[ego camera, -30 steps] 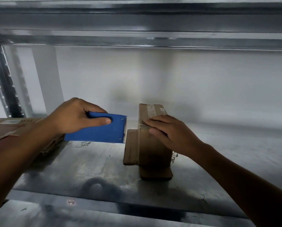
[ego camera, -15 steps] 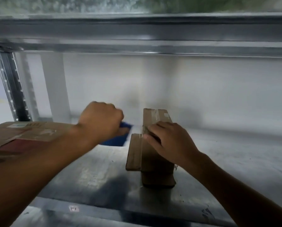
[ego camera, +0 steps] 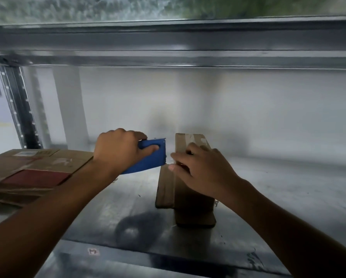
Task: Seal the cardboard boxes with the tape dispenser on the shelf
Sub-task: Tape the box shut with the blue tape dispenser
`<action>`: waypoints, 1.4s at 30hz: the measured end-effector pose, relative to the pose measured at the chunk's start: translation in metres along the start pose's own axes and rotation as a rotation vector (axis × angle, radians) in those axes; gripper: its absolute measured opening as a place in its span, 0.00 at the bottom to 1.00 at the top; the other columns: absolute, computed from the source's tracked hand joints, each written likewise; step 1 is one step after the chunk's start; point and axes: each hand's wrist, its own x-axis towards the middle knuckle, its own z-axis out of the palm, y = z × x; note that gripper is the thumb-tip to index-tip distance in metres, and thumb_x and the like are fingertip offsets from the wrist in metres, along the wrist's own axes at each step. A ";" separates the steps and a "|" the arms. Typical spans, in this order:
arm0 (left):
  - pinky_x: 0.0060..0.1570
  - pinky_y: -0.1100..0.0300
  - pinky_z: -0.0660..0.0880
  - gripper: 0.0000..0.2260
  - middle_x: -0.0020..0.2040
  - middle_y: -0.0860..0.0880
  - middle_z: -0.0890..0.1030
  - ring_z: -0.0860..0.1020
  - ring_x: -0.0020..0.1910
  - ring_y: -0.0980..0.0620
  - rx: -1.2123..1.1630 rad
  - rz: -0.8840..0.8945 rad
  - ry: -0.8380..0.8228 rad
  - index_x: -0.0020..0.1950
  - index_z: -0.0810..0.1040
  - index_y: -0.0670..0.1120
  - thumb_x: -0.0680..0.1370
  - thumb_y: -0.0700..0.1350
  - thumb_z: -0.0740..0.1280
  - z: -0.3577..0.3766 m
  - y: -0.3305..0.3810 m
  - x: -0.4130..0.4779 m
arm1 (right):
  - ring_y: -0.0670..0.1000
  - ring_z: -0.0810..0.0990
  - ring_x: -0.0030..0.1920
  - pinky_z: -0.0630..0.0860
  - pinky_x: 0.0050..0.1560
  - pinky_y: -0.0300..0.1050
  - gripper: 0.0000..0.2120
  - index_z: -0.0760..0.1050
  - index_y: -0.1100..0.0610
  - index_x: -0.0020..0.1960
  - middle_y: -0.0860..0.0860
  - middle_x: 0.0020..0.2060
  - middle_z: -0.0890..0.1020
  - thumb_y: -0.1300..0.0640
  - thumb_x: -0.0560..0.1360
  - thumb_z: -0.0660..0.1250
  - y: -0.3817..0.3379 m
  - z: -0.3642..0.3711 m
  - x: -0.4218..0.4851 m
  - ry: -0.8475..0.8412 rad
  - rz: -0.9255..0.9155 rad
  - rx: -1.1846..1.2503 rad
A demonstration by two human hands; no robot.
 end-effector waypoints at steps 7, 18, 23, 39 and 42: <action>0.32 0.62 0.65 0.24 0.32 0.52 0.82 0.70 0.30 0.51 -0.089 -0.098 0.040 0.49 0.85 0.59 0.74 0.73 0.58 -0.002 0.010 0.006 | 0.54 0.77 0.61 0.72 0.65 0.52 0.24 0.81 0.50 0.62 0.51 0.64 0.79 0.45 0.80 0.50 0.014 0.004 -0.006 -0.049 -0.019 0.048; 0.33 0.61 0.67 0.26 0.31 0.50 0.83 0.71 0.29 0.50 -0.227 -0.126 0.210 0.51 0.87 0.57 0.73 0.74 0.62 -0.027 0.008 0.021 | 0.46 0.70 0.62 0.73 0.60 0.47 0.28 0.65 0.48 0.78 0.43 0.57 0.71 0.44 0.79 0.61 0.101 -0.019 -0.019 -0.158 0.078 0.353; 0.32 0.63 0.64 0.26 0.32 0.51 0.82 0.72 0.30 0.50 -0.244 -0.145 0.171 0.52 0.86 0.58 0.72 0.75 0.61 -0.029 0.014 0.026 | 0.56 0.68 0.70 0.72 0.65 0.55 0.31 0.63 0.41 0.78 0.51 0.69 0.71 0.34 0.78 0.62 0.092 -0.009 -0.008 -0.254 0.181 0.151; 0.34 0.60 0.68 0.30 0.33 0.51 0.83 0.73 0.32 0.50 -0.306 -0.173 0.149 0.53 0.87 0.59 0.69 0.77 0.58 -0.033 0.009 0.019 | 0.50 0.76 0.48 0.73 0.46 0.51 0.16 0.64 0.41 0.50 0.43 0.47 0.76 0.31 0.72 0.56 0.097 -0.022 -0.029 -0.193 0.250 0.276; 0.34 0.60 0.68 0.29 0.33 0.51 0.83 0.73 0.32 0.51 -0.310 -0.159 0.145 0.52 0.87 0.59 0.69 0.76 0.58 -0.030 0.012 0.019 | 0.51 0.69 0.71 0.64 0.71 0.61 0.32 0.59 0.33 0.73 0.43 0.72 0.71 0.22 0.72 0.49 0.064 -0.005 -0.026 -0.126 0.134 0.230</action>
